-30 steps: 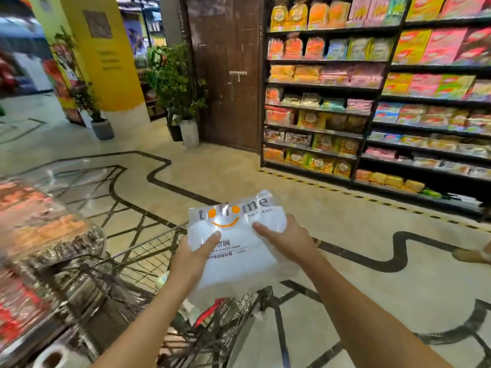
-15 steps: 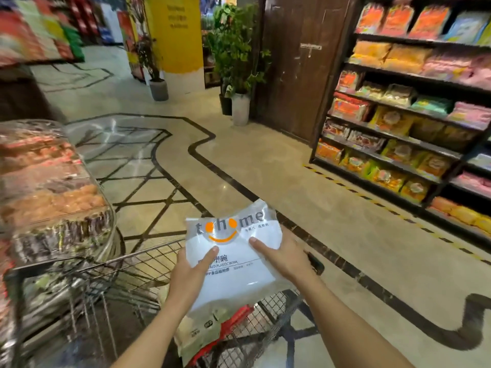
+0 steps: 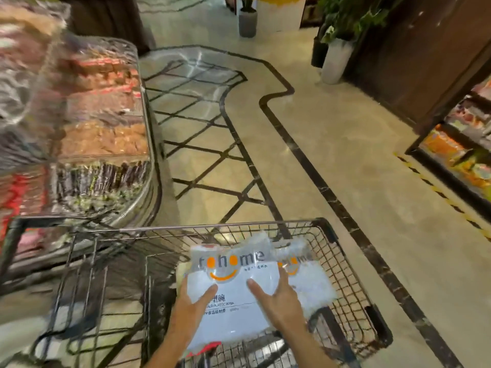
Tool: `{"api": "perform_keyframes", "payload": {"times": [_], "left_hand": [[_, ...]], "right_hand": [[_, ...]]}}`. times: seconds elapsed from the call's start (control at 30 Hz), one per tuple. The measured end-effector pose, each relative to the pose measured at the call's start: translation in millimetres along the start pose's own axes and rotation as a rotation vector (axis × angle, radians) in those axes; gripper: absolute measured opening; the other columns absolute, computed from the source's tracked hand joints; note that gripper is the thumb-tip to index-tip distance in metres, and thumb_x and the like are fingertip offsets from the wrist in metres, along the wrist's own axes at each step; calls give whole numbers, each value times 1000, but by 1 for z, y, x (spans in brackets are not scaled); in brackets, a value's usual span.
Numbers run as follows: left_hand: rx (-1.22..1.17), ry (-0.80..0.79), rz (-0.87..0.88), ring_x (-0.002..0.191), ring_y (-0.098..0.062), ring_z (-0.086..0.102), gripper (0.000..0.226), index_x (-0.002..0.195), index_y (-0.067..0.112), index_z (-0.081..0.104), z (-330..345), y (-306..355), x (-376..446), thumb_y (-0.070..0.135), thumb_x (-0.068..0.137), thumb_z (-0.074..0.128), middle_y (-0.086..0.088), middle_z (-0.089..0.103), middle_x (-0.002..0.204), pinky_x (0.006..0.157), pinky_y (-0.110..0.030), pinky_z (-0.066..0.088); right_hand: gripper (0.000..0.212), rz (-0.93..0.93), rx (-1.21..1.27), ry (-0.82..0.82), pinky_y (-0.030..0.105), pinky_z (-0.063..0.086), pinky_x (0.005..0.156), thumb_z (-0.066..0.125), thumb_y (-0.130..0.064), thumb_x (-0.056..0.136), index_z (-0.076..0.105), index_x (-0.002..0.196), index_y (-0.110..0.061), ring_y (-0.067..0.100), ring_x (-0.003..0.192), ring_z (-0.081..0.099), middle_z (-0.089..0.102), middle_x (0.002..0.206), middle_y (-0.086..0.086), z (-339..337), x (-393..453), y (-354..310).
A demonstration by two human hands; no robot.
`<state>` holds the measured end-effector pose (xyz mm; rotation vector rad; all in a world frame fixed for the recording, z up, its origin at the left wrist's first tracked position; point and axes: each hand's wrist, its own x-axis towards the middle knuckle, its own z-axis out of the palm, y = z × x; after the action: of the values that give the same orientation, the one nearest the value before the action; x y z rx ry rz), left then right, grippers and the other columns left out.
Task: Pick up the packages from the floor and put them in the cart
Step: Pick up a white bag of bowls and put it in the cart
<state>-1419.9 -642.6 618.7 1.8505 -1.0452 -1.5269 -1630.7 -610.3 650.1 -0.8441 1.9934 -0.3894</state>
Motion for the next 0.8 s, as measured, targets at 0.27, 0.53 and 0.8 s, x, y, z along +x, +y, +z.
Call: {"api": "perform_keyframes", "payload": {"times": [0.27, 0.53, 0.8], "left_hand": [[59, 106, -138, 102, -20, 72, 59, 130, 33, 59, -25, -50, 71, 44, 79, 86, 1, 73, 117, 83, -39, 57], [60, 157, -169, 94, -18, 73, 57, 138, 27, 54, -31, -53, 94, 33, 88, 79, -1, 72, 116, 66, -26, 55], [458, 126, -59, 130, -23, 55, 91, 160, 18, 33, -64, 13, 45, 58, 88, 71, -6, 49, 156, 97, -33, 52]], "right_hand": [[106, -36, -52, -73, 43, 44, 109, 60, -79, 85, 9, 166, -34, 32, 140, 53, 44, 162, 3, 76, 79, -1], [107, -40, -159, -125, 47, 39, 114, 53, -81, 87, 5, 166, -28, 35, 146, 41, 41, 161, 12, 100, 108, -11], [112, -222, -551, -47, 52, 31, 120, 38, -90, 86, 5, 168, -21, 41, 155, 23, 20, 171, 16, 66, 92, -60]]}}
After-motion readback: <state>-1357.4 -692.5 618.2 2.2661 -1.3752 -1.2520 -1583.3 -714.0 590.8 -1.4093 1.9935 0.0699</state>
